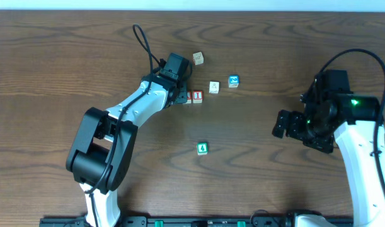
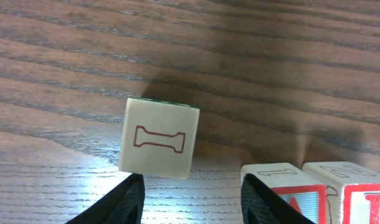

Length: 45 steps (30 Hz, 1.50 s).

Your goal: Spell out Ai2

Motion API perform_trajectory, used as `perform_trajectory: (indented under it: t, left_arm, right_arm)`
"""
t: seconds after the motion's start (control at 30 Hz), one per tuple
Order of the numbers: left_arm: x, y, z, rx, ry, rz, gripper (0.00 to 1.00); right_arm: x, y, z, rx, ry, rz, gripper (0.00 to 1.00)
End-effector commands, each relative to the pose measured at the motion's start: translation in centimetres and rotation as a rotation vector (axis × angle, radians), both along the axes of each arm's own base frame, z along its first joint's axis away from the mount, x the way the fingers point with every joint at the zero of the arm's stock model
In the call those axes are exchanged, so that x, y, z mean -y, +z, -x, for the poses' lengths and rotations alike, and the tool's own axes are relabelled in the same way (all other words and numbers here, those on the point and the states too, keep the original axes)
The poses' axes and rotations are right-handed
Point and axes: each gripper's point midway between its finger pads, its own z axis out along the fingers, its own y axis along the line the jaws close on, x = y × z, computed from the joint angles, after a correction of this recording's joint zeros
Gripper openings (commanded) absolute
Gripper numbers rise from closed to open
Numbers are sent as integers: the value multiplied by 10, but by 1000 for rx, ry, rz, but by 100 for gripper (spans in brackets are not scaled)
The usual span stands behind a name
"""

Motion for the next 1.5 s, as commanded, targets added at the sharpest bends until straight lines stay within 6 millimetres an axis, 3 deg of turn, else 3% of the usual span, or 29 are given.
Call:
perform_trajectory:
  t: [0.0, 0.3, 0.4, 1.03, 1.23, 1.33, 1.4, 1.47]
  left_arm:
    - [1, 6, 0, 11, 6, 12, 53]
    - [1, 6, 0, 11, 6, 12, 56]
    - [1, 6, 0, 11, 6, 12, 63]
    - [-4, 7, -4, 29, 18, -11, 66]
    - [-7, 10, -6, 37, -4, -30, 62]
    - [-23, 25, -9, 46, 22, -88, 62]
    - [-38, 46, -12, 74, 39, -142, 62]
    - [-51, 80, -14, 116, 53, -180, 63]
  right_arm:
    - [3, 0, 0, 0, -20, 5, 99]
    - [3, 0, 0, 1, -20, 5, 99]
    - [3, 0, 0, 0, -20, 5, 99]
    - [3, 0, 0, 0, -20, 5, 99]
    - [3, 0, 0, 0, -20, 5, 99]
    - [3, 0, -3, 14, -20, 5, 99]
    - [3, 1, -8, 32, -20, 5, 99]
    - [5, 1, -12, 43, -60, 14, 99]
